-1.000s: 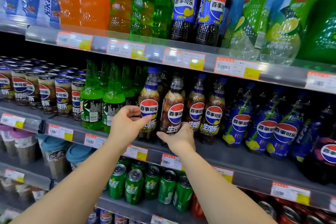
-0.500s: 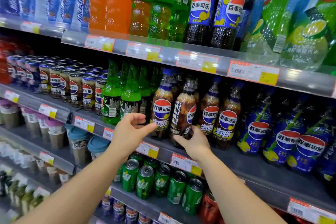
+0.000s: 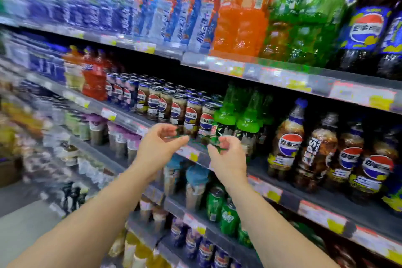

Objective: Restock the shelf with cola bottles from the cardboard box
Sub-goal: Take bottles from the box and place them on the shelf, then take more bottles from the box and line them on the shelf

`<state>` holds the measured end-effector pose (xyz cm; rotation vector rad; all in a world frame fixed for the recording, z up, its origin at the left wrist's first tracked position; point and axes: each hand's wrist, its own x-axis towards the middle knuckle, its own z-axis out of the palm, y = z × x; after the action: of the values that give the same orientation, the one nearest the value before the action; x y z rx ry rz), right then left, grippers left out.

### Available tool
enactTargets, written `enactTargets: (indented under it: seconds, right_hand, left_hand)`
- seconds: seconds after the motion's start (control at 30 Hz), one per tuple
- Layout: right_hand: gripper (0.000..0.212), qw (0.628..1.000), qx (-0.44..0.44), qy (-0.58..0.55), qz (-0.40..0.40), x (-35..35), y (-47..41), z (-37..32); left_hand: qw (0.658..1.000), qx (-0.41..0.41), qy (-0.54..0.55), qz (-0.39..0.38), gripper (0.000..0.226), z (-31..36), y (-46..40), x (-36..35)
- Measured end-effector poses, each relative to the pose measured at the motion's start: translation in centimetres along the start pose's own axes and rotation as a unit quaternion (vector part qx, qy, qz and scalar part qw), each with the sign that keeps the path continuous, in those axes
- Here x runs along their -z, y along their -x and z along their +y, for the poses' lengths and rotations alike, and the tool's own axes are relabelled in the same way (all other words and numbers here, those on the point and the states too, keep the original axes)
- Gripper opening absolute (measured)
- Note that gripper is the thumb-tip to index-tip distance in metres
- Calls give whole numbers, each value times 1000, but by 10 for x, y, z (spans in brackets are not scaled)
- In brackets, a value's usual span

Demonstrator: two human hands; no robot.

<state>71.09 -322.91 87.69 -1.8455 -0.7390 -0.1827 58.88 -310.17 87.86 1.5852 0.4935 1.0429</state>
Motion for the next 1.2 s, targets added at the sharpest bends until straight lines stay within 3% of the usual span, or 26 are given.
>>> enactTargets:
  seconds: [0.33,0.57,0.67,0.73,0.83,0.93,1.03,1.2]
  right_hand:
    - [35,980,-15,-84,-180,-271,37,-139]
    - [36,954,23,-90,-284,-446,48,-198]
    - [37,941,27,-106,-319,-527,41,-215]
    - [39,934,48,-112,-336,-584,33,-228]
    - [45,919,97,-81,-372,-668,15,-257]
    - [54,893,148,-34,-424,-750,1,-292]
    - [56,863,177,-14,-473,-832,0,-331]
    - [60,813,218,-28,-538,-969,27,-388]
  left_hand:
    - [986,12,-153,69,44,-30,-66,270]
    - [957,71,-223,171,56,-103,-114,433]
    - [939,88,-276,186,49,-138,-144,491]
    - [915,82,-355,174,47,-152,-169,532]
    - [822,112,-540,144,63,-161,-208,596]
    - [746,166,-622,170,68,-171,-241,668]
    - [741,213,-600,214,67,-181,-263,741]
    - [701,256,-604,280,67,-218,-292,871]
